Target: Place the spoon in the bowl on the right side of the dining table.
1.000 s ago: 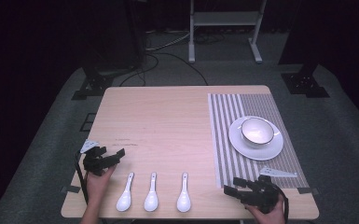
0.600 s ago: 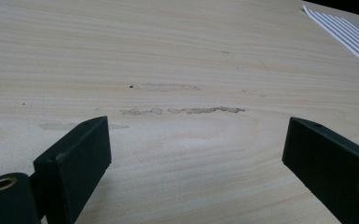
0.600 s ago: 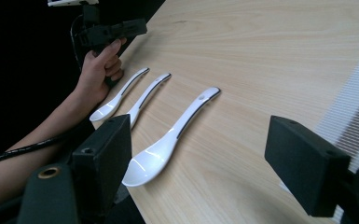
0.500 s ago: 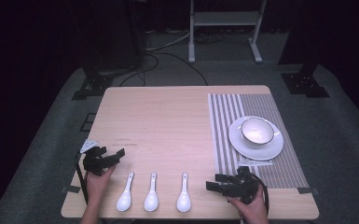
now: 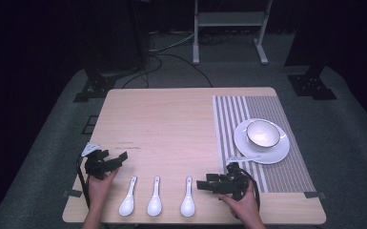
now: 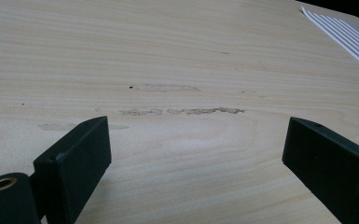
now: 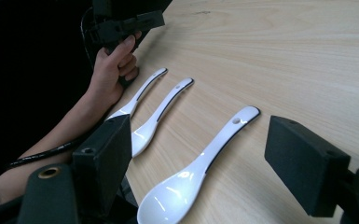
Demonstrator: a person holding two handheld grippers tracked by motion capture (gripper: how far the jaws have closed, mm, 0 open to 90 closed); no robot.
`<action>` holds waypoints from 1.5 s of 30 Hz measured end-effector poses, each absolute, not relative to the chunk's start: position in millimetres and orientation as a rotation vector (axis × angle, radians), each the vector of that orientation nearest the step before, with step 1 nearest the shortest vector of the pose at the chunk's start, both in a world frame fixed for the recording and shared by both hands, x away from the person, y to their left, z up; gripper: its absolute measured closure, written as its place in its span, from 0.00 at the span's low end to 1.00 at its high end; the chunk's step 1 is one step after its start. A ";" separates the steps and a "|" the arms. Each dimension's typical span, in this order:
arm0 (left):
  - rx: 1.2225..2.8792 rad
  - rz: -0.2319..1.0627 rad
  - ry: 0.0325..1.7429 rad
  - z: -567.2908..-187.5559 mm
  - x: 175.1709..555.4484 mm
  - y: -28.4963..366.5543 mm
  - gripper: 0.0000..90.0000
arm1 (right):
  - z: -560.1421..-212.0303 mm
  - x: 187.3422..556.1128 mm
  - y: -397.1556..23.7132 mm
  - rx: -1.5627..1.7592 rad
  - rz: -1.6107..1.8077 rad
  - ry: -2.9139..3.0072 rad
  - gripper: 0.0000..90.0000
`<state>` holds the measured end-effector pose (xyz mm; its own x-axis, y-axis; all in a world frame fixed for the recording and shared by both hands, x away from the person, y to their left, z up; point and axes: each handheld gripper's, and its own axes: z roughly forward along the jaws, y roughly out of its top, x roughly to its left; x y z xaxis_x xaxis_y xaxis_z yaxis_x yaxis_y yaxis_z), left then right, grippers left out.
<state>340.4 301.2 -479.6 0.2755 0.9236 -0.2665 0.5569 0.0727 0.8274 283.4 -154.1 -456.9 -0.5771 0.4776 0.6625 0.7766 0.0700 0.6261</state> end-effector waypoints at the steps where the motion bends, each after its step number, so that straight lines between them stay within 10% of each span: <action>1: 1.602 0.488 1.397 -479.6 340.4 301.2 0.07 | -457.5 284.5 -151.9 -1.259 -1.506 -2.066 0.24; 45: 1.602 0.488 1.391 -479.4 340.0 300.9 0.07 | -482.9 310.1 -101.7 -1.384 -1.281 -2.174 0.56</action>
<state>340.0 300.9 -479.4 0.2805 0.9223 -0.2659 0.5538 0.0707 0.8296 310.1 -101.7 -482.9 -0.5112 0.5980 0.6173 0.8297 0.1560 0.5359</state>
